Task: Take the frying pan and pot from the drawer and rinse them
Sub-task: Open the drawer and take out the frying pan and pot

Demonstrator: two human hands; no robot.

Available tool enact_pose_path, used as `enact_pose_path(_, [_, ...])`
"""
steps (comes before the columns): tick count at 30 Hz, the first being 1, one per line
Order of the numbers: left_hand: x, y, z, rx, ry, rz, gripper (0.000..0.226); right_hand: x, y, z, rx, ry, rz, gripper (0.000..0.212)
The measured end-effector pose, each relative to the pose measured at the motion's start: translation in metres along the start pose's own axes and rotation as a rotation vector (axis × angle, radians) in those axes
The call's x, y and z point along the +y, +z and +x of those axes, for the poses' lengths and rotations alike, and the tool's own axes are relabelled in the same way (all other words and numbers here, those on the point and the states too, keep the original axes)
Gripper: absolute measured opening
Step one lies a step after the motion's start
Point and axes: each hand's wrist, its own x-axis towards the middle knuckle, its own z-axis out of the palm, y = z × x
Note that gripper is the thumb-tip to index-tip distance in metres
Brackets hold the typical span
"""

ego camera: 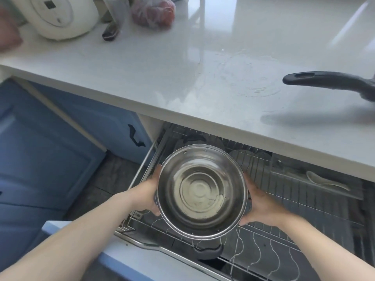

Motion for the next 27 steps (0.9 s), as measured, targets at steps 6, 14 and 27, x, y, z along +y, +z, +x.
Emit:
enact_pose_path(6, [0.012,-0.011,-0.001,-0.053,0.078,-0.057,0.130,0.009,-0.016,-0.020,-0.001,0.093,0.149,0.140])
enact_pose_path(14, [0.063,-0.065,-0.036,-0.241,0.016,0.076,0.137,-0.020,-0.060,-0.071,-0.091,0.026,0.199,0.118])
enact_pose_path(27, [0.099,-0.090,-0.124,-0.331,0.075,0.054,0.129,-0.072,-0.075,-0.158,-0.046,0.025,0.105,0.106])
